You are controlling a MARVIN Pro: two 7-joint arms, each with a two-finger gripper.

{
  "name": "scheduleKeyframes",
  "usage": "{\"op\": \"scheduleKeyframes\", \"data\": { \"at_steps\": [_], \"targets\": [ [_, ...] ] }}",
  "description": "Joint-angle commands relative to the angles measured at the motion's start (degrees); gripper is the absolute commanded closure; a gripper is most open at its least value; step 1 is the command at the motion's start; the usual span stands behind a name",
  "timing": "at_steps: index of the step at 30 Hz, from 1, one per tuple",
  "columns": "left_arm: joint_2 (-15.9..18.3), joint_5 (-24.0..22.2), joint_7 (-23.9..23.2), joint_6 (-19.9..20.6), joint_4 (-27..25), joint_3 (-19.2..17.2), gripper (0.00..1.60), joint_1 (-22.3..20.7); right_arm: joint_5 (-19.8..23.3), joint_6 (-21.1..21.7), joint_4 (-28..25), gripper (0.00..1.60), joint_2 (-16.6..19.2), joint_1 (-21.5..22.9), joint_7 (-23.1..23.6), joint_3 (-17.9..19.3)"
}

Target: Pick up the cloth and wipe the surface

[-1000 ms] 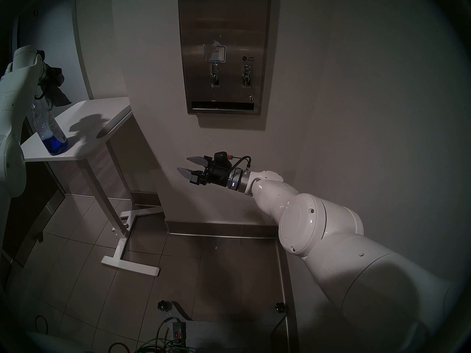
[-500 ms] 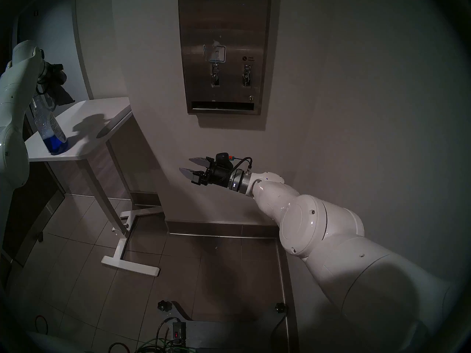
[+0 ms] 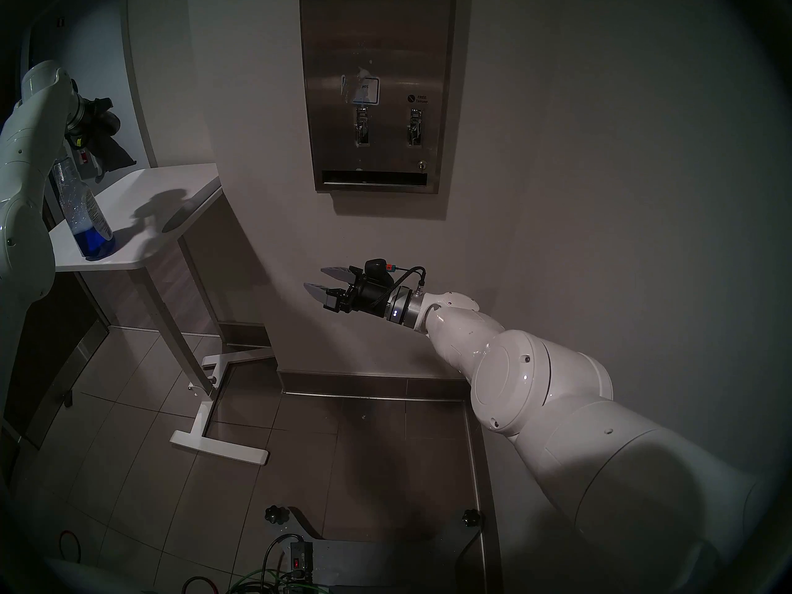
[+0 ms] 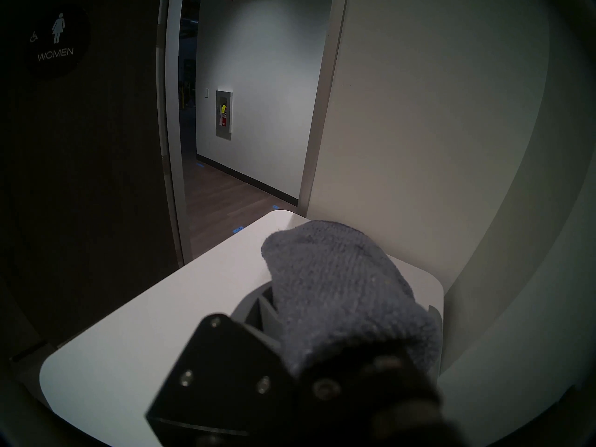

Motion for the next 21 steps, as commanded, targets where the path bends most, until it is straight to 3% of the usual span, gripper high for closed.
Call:
{"op": "scheduleKeyframes", "data": {
  "at_steps": [1, 21],
  "targets": [
    [-1.89, -1.83, 1.10, -0.51, -0.50, -2.35, 1.60, -4.82, 0.33, -0.02, -1.09, 0.00, -0.15, 1.35, -0.20, 0.31],
    [-5.54, -5.08, 8.33, -1.67, 3.30, -8.12, 1.60, -5.69, 0.36, 0.63, -1.10, 0.00, 0.00, 0.84, -1.86, 0.68]
  ]
}}
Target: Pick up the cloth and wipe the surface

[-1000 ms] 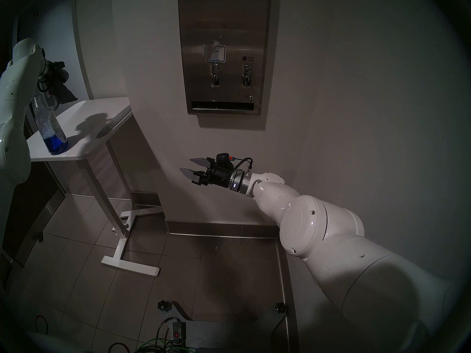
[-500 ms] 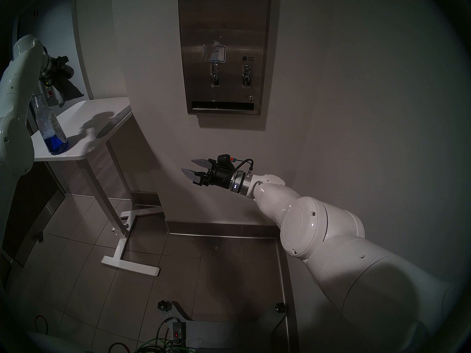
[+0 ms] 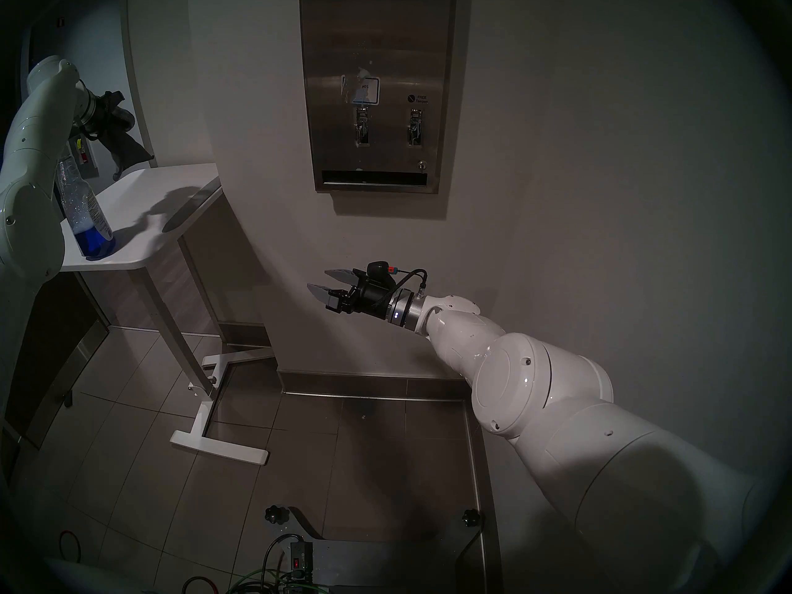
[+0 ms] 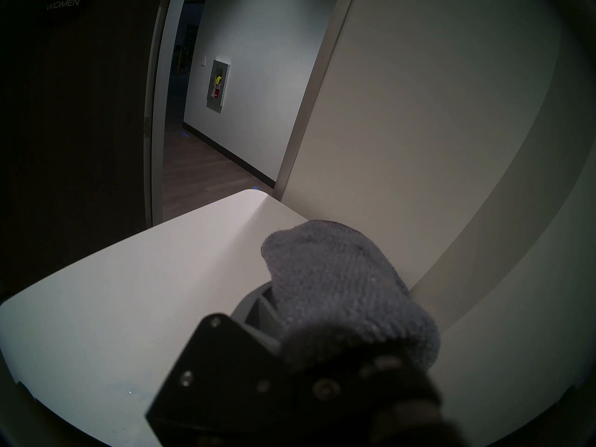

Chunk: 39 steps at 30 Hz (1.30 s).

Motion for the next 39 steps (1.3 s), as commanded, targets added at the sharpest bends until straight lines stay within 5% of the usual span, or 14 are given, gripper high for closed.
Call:
{"op": "scheduleKeyframes", "data": {
  "at_steps": [1, 9, 11, 12, 39],
  "targets": [
    [-1.76, -1.07, 1.75, -1.39, -0.19, -1.50, 1.60, -3.75, 0.36, -0.03, -1.10, 0.00, -0.19, 1.42, -0.17, 0.34],
    [-2.99, -2.43, 4.96, -2.13, 0.97, -3.94, 1.60, -4.29, 0.36, 0.26, -1.13, 0.00, -0.10, 1.22, -0.88, 0.52],
    [-3.29, -2.82, 5.66, -2.37, 1.24, -4.59, 1.22, -4.39, 0.35, 0.33, -1.13, 0.00, -0.08, 1.17, -1.07, 0.55],
    [-3.36, -2.96, 6.04, -2.40, 1.44, -4.85, 0.00, -4.37, 0.36, 0.36, -1.14, 0.00, -0.07, 1.15, -1.15, 0.56],
    [-5.56, -6.62, 17.56, -8.02, 3.84, -12.40, 0.00, -5.40, 0.33, 1.36, -1.11, 0.00, -0.02, 0.40, -3.39, 1.07]
  ]
}}
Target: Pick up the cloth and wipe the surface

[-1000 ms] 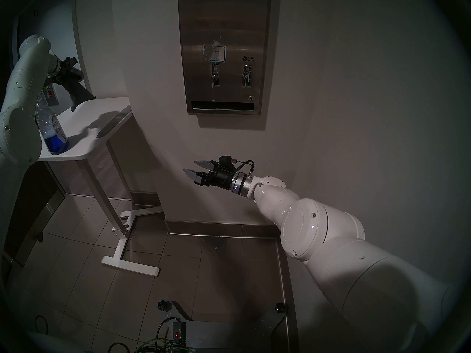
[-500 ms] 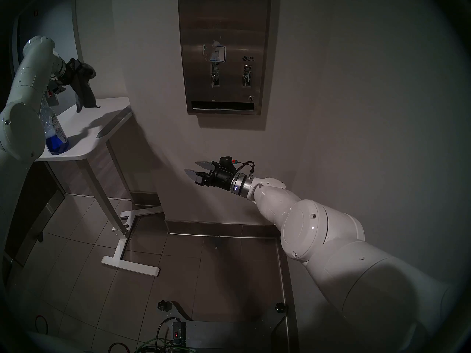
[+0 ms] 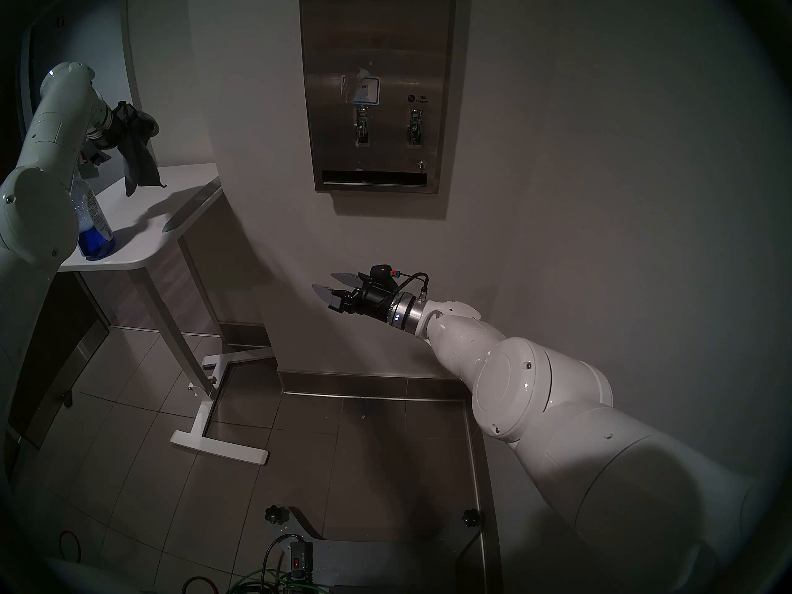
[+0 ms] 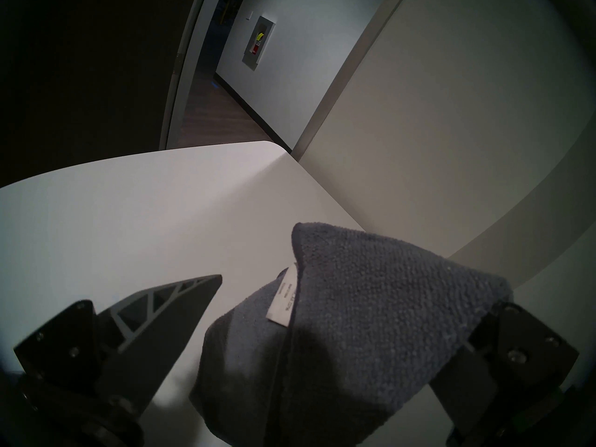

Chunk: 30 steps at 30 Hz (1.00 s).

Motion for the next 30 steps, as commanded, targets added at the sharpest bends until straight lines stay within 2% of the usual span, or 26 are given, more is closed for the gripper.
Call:
{"op": "scheduleKeyframes", "data": {
  "at_steps": [1, 9, 10, 14, 21, 30],
  "targets": [
    [-0.88, -1.32, 1.77, -2.85, -1.12, -1.83, 0.00, -3.98, 0.31, -0.07, -1.09, 0.00, -0.09, 1.36, -0.12, 0.29],
    [-2.12, -3.09, 4.92, -5.50, -0.95, -4.76, 0.00, -4.34, 0.28, 0.21, -1.13, 0.00, 0.06, 1.09, -0.84, 0.40],
    [-4.64, -0.97, 1.35, -1.95, -1.06, -0.43, 0.00, -4.07, 0.30, 0.24, -1.17, 0.00, 0.06, 1.13, -0.92, 0.42],
    [-6.29, -1.09, 2.04, -2.50, -0.69, -0.72, 0.00, -3.78, 0.38, 0.31, -1.37, 0.00, 0.00, 1.43, -1.24, 0.56],
    [-8.90, 0.29, 0.31, -1.88, -0.68, 2.64, 0.00, -3.57, 0.54, 0.22, -1.77, 0.00, -0.28, 2.23, -1.68, 0.86],
    [-8.22, 3.31, -1.57, -0.84, -0.15, 7.23, 0.00, -2.05, 0.51, -0.35, -2.06, 0.00, -0.40, 2.78, -2.06, 1.16]
  ]
}}
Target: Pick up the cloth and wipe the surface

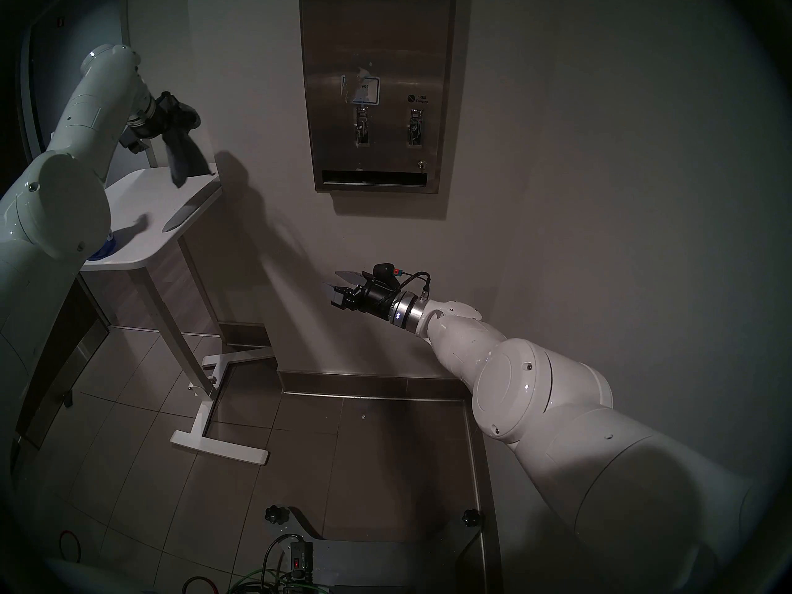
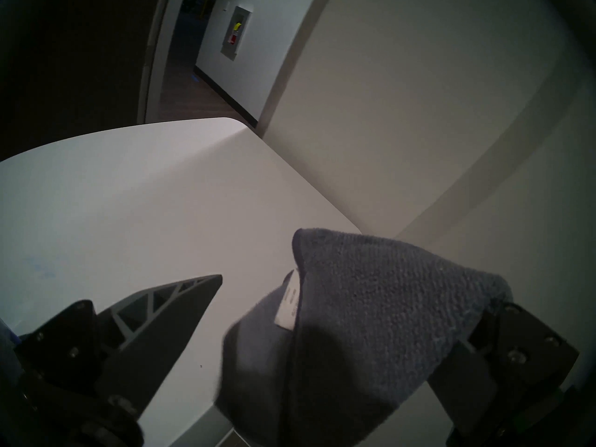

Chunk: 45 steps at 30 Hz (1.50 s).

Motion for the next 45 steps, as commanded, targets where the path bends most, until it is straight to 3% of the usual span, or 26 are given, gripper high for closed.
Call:
{"op": "scheduleKeyframes", "data": {
  "at_steps": [1, 12, 20, 45],
  "targets": [
    [0.02, 2.43, -2.33, -0.25, -1.21, 3.59, 0.00, -1.71, 0.42, -0.63, -1.51, 0.00, -0.37, 2.83, 0.14, 0.36],
    [2.24, 6.96, -4.46, -1.42, -0.75, 9.34, 0.00, 0.00, 0.35, -1.64, -1.53, 0.00, -1.13, 2.90, 0.30, 0.60],
    [2.24, 7.39, -4.56, -1.20, -0.35, 9.88, 0.00, 0.41, 0.31, -1.75, -1.52, 0.00, -1.25, 2.91, 0.34, 0.57],
    [5.45, 13.51, -9.36, -1.22, 1.34, 18.85, 0.00, 2.56, -0.05, -3.69, -1.42, 0.00, -2.81, 2.79, 0.84, 0.35]
  ]
}}
